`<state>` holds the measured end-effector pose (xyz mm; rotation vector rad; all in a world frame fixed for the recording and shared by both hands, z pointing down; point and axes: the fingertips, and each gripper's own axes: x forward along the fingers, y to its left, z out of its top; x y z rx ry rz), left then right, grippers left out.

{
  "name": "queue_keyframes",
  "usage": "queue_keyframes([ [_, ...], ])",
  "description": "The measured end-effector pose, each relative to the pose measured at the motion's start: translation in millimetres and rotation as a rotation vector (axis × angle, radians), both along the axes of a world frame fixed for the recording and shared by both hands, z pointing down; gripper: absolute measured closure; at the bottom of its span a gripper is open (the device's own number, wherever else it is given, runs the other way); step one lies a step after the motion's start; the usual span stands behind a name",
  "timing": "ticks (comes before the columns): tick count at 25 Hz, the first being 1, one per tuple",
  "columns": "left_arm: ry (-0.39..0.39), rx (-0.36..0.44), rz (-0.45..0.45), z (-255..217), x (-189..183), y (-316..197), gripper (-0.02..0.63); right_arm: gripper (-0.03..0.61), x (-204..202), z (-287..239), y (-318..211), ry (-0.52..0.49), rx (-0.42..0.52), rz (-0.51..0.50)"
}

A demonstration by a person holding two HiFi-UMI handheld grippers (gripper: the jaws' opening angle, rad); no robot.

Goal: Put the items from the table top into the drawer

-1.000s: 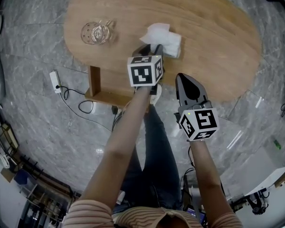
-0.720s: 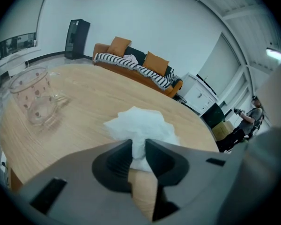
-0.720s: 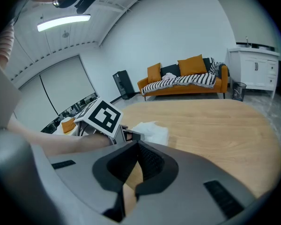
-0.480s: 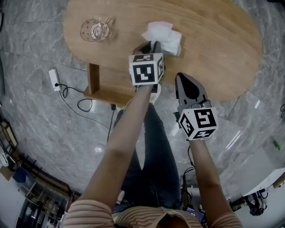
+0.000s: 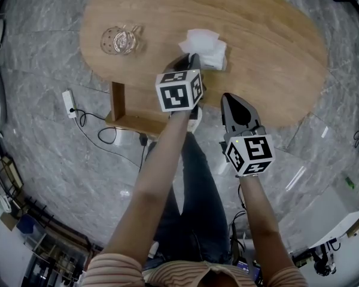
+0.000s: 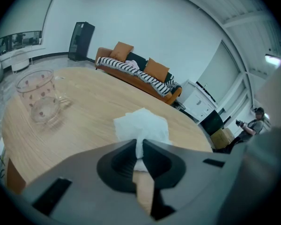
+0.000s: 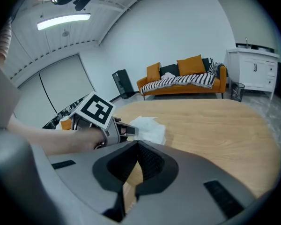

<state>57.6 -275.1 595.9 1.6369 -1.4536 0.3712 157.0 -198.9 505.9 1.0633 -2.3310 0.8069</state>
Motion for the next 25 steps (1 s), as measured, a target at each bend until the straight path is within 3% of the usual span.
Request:
queue_keyframes([
  [13, 0.098, 0.117, -0.021, -55, -15, 13, 0.581, 0.571, 1, -15, 18, 0.027, 0.035, 0.066],
  [25, 0.174, 0.203, -0.012, -111, -68, 69, 0.581, 0.571, -40, -36, 72, 0.043, 0.07, 0.119],
])
